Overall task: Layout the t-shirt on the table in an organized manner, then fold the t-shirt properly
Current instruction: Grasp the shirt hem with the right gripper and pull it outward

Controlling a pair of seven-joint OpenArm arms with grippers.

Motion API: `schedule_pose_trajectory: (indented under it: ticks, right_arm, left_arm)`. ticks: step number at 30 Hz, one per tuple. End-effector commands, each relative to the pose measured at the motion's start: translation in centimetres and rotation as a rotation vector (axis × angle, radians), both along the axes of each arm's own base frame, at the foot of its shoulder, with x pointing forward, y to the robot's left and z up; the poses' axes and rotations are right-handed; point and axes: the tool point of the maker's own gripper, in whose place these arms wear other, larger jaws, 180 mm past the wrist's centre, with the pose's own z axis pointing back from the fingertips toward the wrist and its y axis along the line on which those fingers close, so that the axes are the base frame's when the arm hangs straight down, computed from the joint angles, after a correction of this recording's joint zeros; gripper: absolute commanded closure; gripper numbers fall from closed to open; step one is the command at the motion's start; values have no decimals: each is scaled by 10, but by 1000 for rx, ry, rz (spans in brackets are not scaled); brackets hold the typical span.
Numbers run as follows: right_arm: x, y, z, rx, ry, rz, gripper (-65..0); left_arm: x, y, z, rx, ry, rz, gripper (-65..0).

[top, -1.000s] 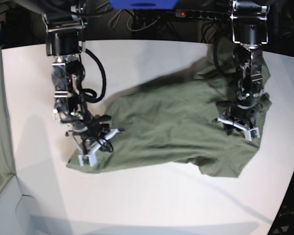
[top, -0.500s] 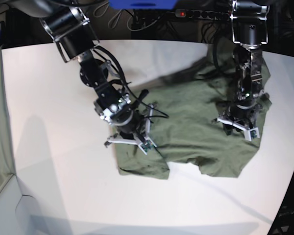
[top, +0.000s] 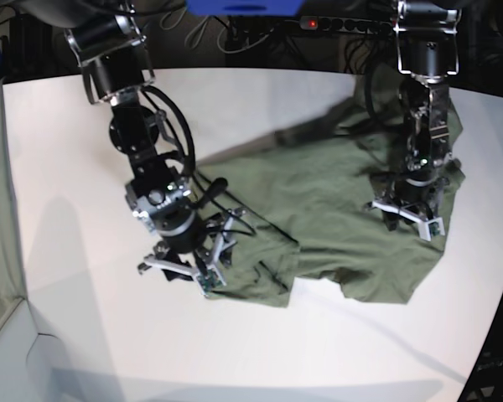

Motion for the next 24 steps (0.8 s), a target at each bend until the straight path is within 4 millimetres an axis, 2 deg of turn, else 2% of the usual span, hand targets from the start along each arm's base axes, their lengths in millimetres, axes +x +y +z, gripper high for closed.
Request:
schedule_pose_trajectory:
  ticks: [1,5,11,16,19,21,24]
  right_arm:
    - [10,1,11,9,-37,0,-321]
    - [7,0,-21,-3,48,-10,-321]
    - [12,11,-24,33,26,7,-323]
    - [16,15,-47,25,91,3,-320]
    - [15,13,-53,19,107,0,-319]
    - [15,13,-53,19,107,0,-295]
    - [16,13,-53,19,105,0,-210]
  left_arm:
    - [12,6,18,12,-57,6,-225]
    - [12,6,18,12,-57,6,-225]
    - [12,7,18,16,-56,5,-225]
    - [4,10,6,15,-25,14,-225]
    - [2,11,2,15,-16,16,-225]
    - [2,11,2,17,-16,15,-225]
    - [2,11,3,18,-16,15,-225]
